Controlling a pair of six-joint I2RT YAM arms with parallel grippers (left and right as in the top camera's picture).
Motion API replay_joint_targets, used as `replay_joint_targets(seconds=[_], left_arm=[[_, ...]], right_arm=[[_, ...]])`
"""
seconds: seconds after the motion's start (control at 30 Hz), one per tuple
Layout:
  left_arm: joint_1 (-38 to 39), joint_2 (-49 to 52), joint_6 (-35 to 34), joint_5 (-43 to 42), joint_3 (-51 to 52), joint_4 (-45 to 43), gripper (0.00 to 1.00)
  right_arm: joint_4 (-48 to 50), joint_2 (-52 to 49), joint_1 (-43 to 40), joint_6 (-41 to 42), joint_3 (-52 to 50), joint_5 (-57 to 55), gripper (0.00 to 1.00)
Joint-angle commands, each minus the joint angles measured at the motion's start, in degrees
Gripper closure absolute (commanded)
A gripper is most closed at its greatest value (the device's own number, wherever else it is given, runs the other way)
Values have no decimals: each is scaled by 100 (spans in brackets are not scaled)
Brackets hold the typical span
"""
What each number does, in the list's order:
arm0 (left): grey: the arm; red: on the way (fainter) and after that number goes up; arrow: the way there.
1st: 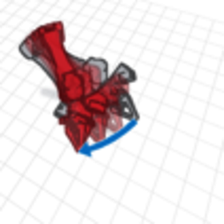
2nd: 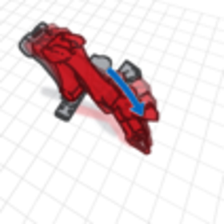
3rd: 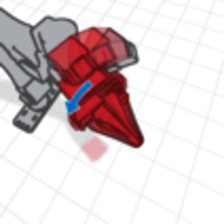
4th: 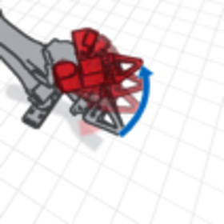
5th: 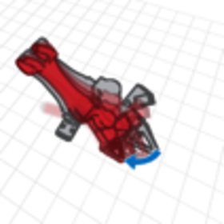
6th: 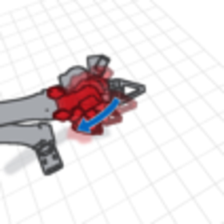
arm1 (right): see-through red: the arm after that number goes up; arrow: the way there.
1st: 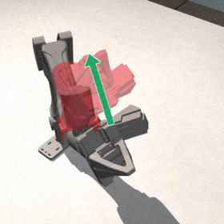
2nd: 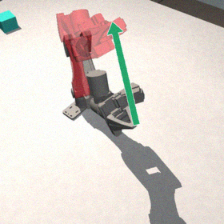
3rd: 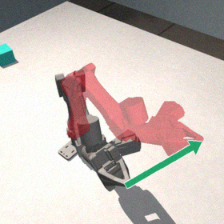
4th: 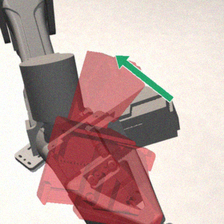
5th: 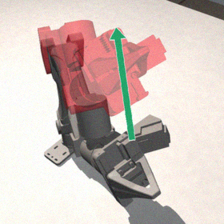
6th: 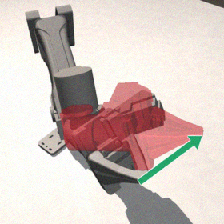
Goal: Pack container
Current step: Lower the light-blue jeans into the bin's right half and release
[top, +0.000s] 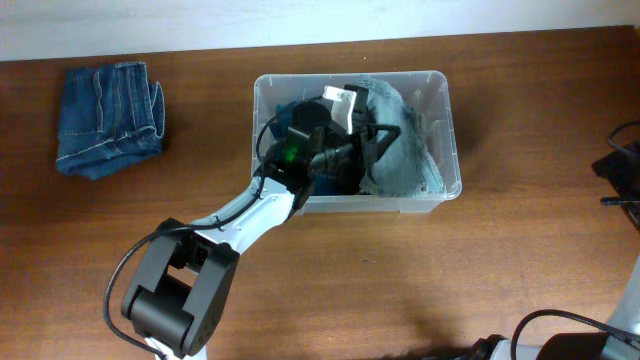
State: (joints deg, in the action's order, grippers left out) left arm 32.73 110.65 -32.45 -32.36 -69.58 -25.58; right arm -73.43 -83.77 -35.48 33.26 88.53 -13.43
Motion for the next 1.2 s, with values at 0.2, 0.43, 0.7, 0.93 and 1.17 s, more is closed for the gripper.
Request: replay_joint_targets(seconds=[0.2,0.43,0.7,0.93,1.17], left_arm=[[-409,2,1025,66,-374,236,1],[-990,2,1878,313,-1178,2573,21],[-1003,2,2229,566,-1246,3244,55],[-942,28,2227,737,-1244,3381,70],[-874,461,2138,734,-1244,3377,79]], right_arm=[[-2,2,-15,68,-24,-28,2],[-2,2,-15,70,-24,-28,1],[-2,2,-15,70,-24,-28,2],[-2,2,-15,68,-24,-28,2],[-2,2,-15,68,-24,-28,2]])
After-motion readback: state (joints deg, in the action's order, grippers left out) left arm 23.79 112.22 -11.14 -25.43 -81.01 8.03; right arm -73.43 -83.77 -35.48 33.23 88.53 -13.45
